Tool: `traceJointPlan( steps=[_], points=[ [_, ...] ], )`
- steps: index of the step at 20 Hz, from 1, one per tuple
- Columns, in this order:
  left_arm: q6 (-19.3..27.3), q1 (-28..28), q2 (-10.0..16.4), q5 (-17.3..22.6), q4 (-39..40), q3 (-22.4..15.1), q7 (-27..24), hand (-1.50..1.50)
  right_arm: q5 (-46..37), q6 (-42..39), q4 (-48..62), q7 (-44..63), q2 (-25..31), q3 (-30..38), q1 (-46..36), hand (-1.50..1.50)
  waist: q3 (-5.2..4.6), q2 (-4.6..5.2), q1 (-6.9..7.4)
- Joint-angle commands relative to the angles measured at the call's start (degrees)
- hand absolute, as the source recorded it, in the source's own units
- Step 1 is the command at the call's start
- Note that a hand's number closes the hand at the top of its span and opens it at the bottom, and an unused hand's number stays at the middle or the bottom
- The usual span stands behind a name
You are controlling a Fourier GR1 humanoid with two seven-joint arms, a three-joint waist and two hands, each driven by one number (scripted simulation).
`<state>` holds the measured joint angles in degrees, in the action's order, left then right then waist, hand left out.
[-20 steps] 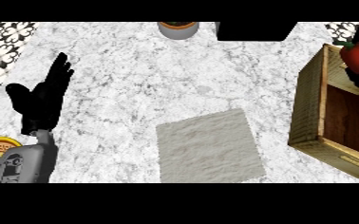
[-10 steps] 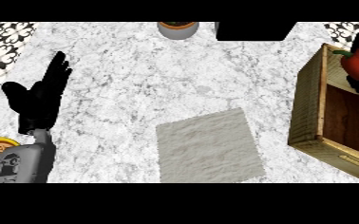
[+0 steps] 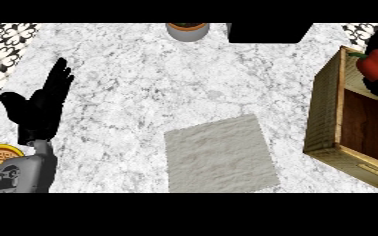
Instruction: Pick the bell pepper from the placemat and place it in the basket
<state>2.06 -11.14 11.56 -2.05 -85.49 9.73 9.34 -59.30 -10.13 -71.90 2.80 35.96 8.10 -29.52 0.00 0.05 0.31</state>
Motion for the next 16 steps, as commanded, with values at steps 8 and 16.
traceJointPlan(
  steps=[8,16],
  points=[
    [-1.21,-2.27,1.47,1.31,3.40,2.25,0.04,0.00,-3.34,0.58,2.14,-1.14,-2.86,-0.88,3.19,1.50,-0.02,-0.03,-0.33],
    [1.59,-1.55,-1.34,-1.78,0.16,-1.03,1.21,0.00,-4.12,-0.65,11.79,-5.82,-0.15,1.21,-2.54,1.50,0.00,0.01,0.00]
  ],
)
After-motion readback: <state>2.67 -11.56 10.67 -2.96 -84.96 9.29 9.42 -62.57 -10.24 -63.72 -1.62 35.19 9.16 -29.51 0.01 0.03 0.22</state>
